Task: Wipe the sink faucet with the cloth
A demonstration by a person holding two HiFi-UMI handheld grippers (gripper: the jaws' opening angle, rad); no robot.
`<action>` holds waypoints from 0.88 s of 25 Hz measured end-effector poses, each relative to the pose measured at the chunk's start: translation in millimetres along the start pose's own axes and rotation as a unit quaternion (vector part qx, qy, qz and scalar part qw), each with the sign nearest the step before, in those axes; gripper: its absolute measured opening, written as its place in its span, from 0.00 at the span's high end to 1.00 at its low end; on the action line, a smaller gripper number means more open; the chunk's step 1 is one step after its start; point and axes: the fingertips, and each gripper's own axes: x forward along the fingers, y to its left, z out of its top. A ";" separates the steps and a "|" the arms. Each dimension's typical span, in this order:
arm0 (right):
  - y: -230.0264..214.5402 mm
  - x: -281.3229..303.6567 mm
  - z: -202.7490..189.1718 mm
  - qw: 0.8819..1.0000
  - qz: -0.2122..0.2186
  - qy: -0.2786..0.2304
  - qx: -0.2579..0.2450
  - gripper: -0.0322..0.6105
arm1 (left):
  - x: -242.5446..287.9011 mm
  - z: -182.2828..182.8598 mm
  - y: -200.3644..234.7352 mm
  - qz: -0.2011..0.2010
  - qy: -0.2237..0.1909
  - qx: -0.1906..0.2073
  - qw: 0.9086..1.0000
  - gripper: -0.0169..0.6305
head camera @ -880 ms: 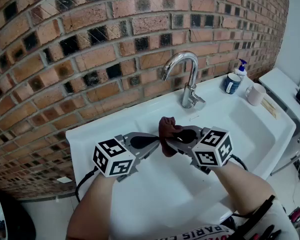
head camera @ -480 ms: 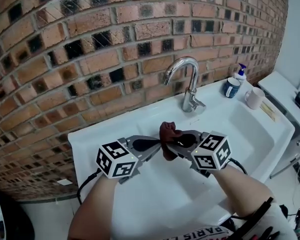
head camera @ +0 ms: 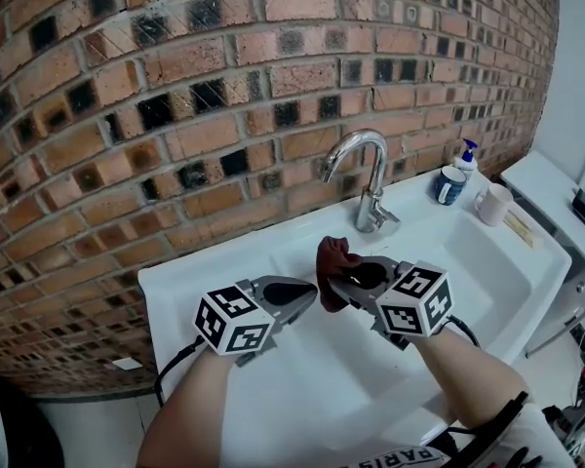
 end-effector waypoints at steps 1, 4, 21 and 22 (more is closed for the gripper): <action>-0.8 -1.9 7.3 1.000 0.001 -0.011 0.006 0.81 | 0.3 -0.1 -0.3 0.000 0.000 0.000 1.000 0.96; -2.6 -5.2 33.0 0.999 0.004 -0.040 0.011 0.81 | 0.5 0.4 0.2 0.001 -0.001 0.001 1.000 0.96; -24.9 -16.5 169.5 0.991 -0.022 -0.128 -0.032 0.81 | 0.8 1.0 -0.1 -0.002 0.003 0.001 1.000 0.96; -27.5 -17.3 172.6 0.991 -0.025 -0.131 -0.029 0.81 | 0.6 1.0 -0.2 -0.002 0.003 0.001 1.000 0.96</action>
